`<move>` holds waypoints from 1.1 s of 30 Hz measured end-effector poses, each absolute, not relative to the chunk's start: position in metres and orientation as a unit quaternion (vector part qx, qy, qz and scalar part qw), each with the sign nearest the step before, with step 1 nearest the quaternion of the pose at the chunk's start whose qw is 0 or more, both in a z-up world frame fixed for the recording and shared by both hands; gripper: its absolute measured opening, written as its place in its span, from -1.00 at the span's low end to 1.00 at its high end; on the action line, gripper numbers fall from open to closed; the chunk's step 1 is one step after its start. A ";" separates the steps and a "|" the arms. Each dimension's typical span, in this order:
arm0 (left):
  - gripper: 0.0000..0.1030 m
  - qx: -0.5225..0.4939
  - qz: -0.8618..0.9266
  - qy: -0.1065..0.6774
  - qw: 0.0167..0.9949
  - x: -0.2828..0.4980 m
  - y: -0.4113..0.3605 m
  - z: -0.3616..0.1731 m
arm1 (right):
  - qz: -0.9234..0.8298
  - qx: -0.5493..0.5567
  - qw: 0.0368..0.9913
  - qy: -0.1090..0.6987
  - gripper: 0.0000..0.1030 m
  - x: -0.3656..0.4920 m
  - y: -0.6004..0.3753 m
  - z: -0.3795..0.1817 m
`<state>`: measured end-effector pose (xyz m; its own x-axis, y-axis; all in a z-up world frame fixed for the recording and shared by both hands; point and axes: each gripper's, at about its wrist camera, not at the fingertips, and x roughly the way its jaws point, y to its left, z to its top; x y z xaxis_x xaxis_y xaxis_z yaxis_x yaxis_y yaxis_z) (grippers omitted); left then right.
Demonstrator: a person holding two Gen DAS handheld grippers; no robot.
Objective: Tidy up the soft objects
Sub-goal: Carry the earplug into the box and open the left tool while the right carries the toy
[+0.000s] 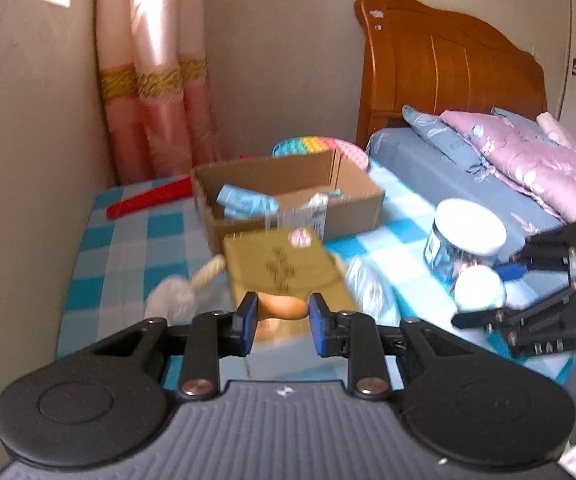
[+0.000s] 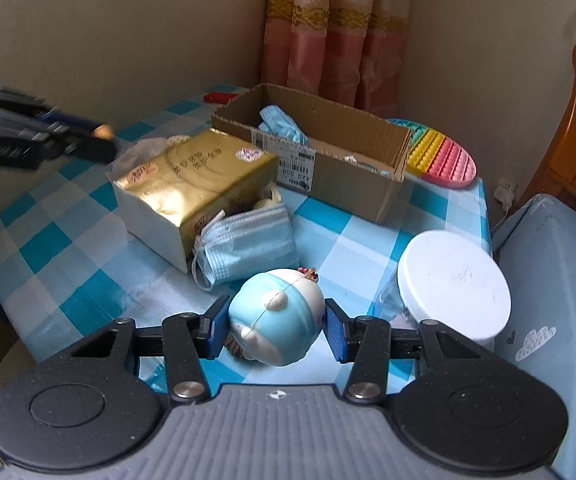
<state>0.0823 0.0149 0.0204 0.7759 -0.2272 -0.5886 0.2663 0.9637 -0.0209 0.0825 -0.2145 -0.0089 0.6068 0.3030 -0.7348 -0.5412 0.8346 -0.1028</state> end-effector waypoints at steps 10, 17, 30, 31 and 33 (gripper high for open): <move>-0.50 0.071 -0.149 0.273 0.948 0.160 -0.004 0.052 | 0.234 -0.161 0.888 0.363 0.04 0.090 -0.218 0.003; -0.49 0.086 -0.128 0.287 0.946 0.218 -0.011 0.041 | 0.230 -0.161 0.890 0.359 0.04 0.098 -0.218 0.008; 0.90 0.064 -0.106 0.293 0.948 0.190 -0.005 0.034 | 0.230 -0.160 0.896 0.344 0.04 0.108 -0.213 0.018; 0.92 0.061 -0.105 0.296 0.947 0.183 -0.006 0.035 | 0.230 -0.159 0.897 0.342 0.04 0.111 -0.212 0.019; 0.95 0.053 -0.101 0.299 0.948 0.163 -0.006 0.035 | 0.230 -0.157 0.898 0.341 0.04 0.117 -0.210 0.021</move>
<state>0.1629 -0.0056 0.0350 0.8014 -0.1589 -0.5767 0.2222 0.9742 0.0404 0.1167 -0.2101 0.0215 0.6621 0.3059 -0.6842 -0.5198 0.8451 -0.1252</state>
